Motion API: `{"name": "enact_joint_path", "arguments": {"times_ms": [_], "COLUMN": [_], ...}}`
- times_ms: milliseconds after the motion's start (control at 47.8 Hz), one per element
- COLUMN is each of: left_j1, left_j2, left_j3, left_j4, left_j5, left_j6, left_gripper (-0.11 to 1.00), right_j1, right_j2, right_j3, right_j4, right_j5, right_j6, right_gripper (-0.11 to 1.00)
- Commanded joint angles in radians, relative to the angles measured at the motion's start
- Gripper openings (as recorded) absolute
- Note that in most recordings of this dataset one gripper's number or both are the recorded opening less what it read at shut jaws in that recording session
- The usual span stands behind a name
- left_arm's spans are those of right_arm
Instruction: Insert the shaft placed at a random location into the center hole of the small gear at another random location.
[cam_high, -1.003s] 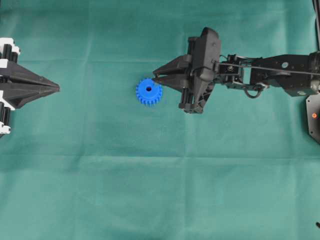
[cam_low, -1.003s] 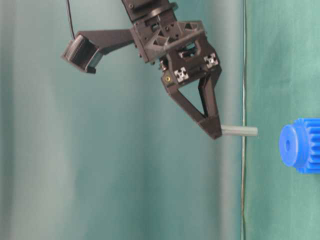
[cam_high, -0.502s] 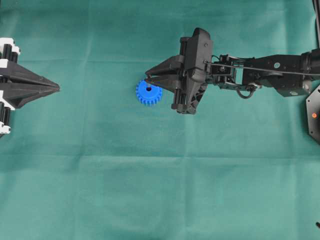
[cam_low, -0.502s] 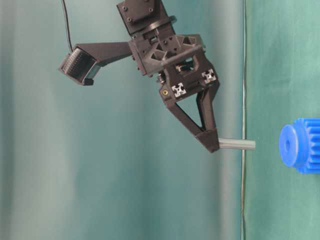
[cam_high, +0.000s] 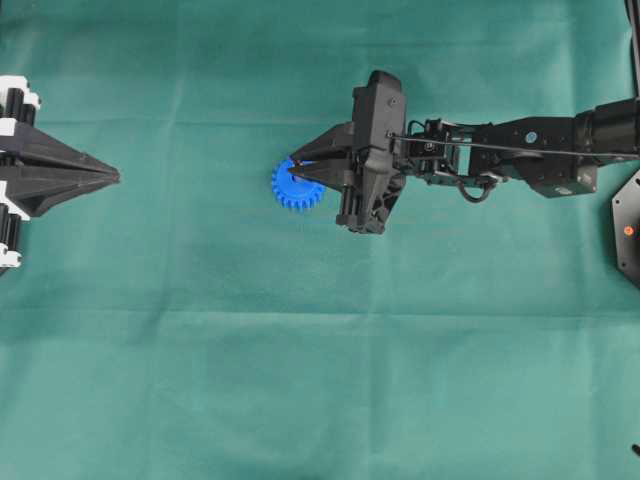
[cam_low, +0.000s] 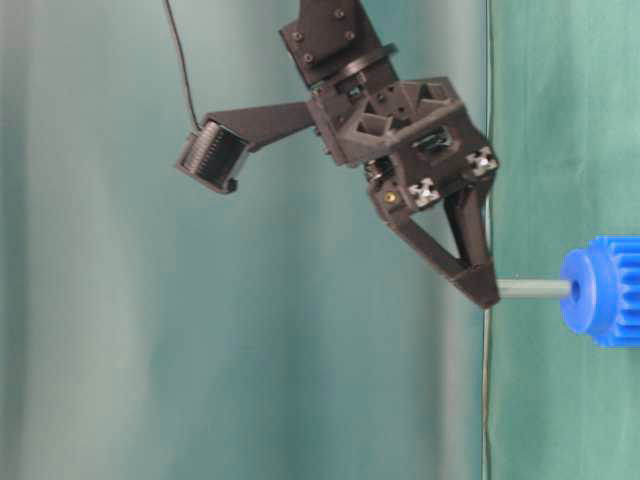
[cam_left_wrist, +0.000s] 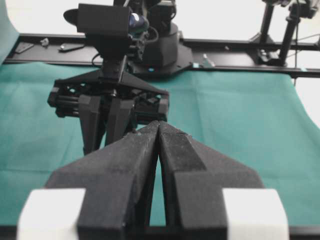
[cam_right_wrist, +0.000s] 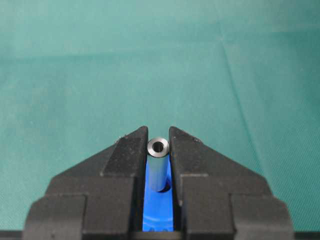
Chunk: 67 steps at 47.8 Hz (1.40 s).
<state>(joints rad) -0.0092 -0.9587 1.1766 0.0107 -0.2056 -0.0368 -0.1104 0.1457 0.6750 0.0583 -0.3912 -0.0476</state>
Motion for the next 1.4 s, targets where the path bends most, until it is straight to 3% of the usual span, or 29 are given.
{"name": "enact_joint_path", "arguments": {"times_ms": [0,439,857,1380], "left_j1": [-0.002,-0.002,-0.002,-0.002], "left_j2": [0.008,0.008,0.008,0.008], "left_j3": [-0.012,-0.012,-0.012,-0.014], "left_j4": [0.003,0.002,0.003,0.002], "left_j5": [-0.003,-0.003,-0.003,-0.003], "left_j6": [-0.002,-0.002,-0.002,-0.002], "left_gripper": [0.0,0.0,0.0,0.0], "right_j1": [0.003,0.003,0.003,-0.009], "right_j2": [-0.012,-0.017,-0.118,-0.028], "right_j3": [-0.021,-0.026,-0.029,-0.029], "right_j4": [0.003,0.003,-0.003,-0.002], "right_j5": [-0.017,-0.015,0.04,0.012], "right_j6": [-0.011,-0.012,-0.02,-0.02], "right_gripper": [0.13,0.13,0.13,0.13]}}
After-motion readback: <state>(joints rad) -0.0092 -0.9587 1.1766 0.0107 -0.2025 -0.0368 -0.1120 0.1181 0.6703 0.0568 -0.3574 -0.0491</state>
